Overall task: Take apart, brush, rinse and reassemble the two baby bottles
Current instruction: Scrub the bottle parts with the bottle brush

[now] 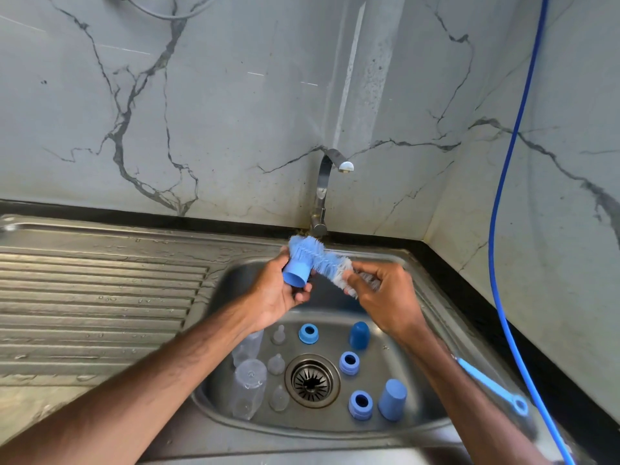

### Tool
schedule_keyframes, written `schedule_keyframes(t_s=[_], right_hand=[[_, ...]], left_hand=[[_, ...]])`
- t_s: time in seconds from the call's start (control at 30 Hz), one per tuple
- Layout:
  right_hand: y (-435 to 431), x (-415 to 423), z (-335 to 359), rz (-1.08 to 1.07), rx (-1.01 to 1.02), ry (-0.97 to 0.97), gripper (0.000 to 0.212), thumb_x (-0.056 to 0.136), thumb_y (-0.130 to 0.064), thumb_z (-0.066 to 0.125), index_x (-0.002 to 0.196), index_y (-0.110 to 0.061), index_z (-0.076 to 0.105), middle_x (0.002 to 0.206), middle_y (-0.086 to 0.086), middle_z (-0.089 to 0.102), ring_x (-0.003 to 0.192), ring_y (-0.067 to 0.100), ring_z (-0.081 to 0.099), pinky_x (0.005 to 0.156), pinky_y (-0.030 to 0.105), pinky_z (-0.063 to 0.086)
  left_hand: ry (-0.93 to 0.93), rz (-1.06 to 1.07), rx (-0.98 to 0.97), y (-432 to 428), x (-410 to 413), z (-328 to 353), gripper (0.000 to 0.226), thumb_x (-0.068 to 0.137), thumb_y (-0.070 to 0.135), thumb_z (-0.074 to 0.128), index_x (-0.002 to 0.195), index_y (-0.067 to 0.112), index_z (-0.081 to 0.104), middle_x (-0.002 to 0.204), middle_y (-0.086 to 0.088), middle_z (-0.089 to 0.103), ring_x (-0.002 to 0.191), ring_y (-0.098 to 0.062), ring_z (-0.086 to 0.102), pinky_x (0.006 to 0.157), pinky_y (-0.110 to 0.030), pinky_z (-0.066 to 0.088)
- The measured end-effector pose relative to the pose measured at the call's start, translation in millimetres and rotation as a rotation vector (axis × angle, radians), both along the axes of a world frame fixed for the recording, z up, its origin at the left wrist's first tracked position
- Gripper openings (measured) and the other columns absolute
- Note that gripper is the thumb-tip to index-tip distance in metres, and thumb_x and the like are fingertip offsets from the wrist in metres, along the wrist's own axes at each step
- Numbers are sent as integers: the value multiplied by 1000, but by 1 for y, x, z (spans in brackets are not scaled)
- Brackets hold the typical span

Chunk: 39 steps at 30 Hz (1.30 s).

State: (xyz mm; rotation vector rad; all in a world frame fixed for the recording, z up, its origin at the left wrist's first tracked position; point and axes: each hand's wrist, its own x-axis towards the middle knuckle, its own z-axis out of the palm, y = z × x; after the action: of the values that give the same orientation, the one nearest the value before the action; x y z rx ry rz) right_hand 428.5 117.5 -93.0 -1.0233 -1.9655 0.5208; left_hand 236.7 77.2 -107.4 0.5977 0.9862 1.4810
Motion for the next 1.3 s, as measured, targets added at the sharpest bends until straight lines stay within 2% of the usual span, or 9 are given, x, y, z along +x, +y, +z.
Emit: schedule_keyframes(t_s=[0.07,0.2,0.33,0.5,0.6,1.0,1.1,1.2,1.3], right_hand=[[-1,-1,-3,-3,23,5,13,97,-20,73,99,-27,83,78,-18,76,70,8,71,61,30,58],[-11,-7,-4,206,70,-83,20,97,-21,73,112,-31,80,84,-20,77,71,6,73,60,24,59],[3,0,0,-3,80,-40,13,96,-19,74,104,-24,83,80,-12,77,69,9,71,62,30,59],[-4,0,0,145,84,-87,20,96,-20,74,114,-28,80,85,-24,76,72,-1,72,61,17,57],[4,3,3,10,80,-55,15,96,-20,74,108,-26,82,81,-16,77,70,9,73,61,31,60],[4,5,2,70,17,23,13,97,-19,73,103,-26,83,80,-21,77,68,0,71,58,21,57],[8,6,3,-23,11,74,13,95,-19,75,104,-26,83,77,-31,73,68,-6,70,56,9,50],[5,7,2,-45,44,43,13,96,-19,74,103,-26,82,75,-29,73,69,-4,70,57,15,55],[-4,-1,-2,91,102,-37,12,96,-18,73,99,-26,82,74,-21,73,63,2,69,52,18,52]], left_hand=[[-34,-16,-9,1,1,-1,50,111,44,28,112,7,62,82,-10,62,60,-15,47,44,-22,33],[-38,12,11,3,-6,-1,37,108,25,31,103,9,64,90,-13,63,56,-13,51,41,-21,33],[-127,-40,-41,1,-2,-2,55,107,52,35,114,5,62,85,-13,63,56,-15,50,39,-21,33],[-151,-37,-13,0,-5,2,56,105,53,36,110,6,64,79,-11,68,56,-13,51,41,-21,35],[-174,-108,-7,-3,-6,3,59,99,56,48,120,3,63,85,-12,60,62,-15,51,44,-22,36],[-214,-141,108,-5,-3,9,48,84,22,69,126,4,56,96,-11,58,68,-15,54,53,-23,43],[-142,-113,94,-2,0,7,42,98,30,61,129,2,58,92,-10,68,70,-15,61,58,-24,53],[-48,-78,43,0,9,1,44,107,43,45,125,6,62,95,-11,76,75,-15,69,67,-27,56],[5,15,12,1,8,2,37,109,34,42,120,6,64,88,-8,72,66,-12,61,59,-24,47]])
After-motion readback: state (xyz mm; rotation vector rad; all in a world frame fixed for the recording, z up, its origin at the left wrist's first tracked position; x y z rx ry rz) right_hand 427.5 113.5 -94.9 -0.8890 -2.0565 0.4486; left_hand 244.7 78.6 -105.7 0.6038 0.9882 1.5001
